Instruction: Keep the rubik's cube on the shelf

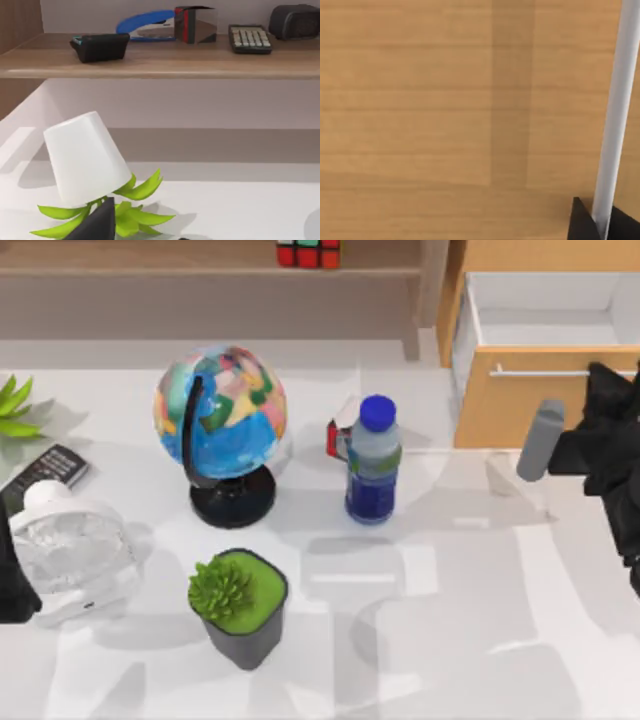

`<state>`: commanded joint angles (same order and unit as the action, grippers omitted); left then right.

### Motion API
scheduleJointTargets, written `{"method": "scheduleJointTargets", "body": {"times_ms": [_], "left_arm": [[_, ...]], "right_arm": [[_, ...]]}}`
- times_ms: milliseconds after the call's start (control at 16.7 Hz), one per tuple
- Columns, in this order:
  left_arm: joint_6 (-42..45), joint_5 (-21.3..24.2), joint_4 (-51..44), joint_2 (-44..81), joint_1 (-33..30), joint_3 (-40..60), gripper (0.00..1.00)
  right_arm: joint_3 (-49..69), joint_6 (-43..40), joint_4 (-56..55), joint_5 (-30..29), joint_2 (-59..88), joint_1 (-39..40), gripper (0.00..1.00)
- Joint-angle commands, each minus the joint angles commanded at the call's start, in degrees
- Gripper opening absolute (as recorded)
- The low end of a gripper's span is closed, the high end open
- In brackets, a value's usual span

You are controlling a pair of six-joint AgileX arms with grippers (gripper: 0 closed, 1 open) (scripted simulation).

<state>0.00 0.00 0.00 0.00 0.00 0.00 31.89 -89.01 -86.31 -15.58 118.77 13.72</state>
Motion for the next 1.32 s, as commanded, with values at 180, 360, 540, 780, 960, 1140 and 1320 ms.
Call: {"method": "scheduleJointTargets", "body": {"times_ms": [180,360,540,780,960,1140,1320], "left_arm": [[0.00,0.00,0.00,0.00,0.00,0.00,1.00],[0.00,0.00,0.00,0.00,0.00,0.00,1.00],[0.00,0.00,0.00,0.00,0.00,0.00,1.00],[0.00,0.00,0.00,0.00,0.00,0.00,1.00],[0.00,0.00,0.00,0.00,0.00,0.00,1.00],[0.00,0.00,0.00,0.00,0.00,0.00,1.00],[0.00,0.00,0.00,0.00,0.00,0.00,1.00]], "right_arm": [[-0.28,0.16,0.01,-0.12,-0.17,0.33,0.00],[1.60,0.14,0.82,0.02,0.34,-0.11,0.00],[6.11,0.09,3.58,0.80,2.27,-0.95,0.00],[12.67,0.09,7.70,2.09,5.02,-2.03,0.00],[14.97,0.07,9.11,2.54,5.93,-2.41,0.00],[14.67,0.22,9.09,2.42,5.74,-2.33,0.00],[16.62,0.19,9.88,2.49,6.37,-2.66,0.00]]}}
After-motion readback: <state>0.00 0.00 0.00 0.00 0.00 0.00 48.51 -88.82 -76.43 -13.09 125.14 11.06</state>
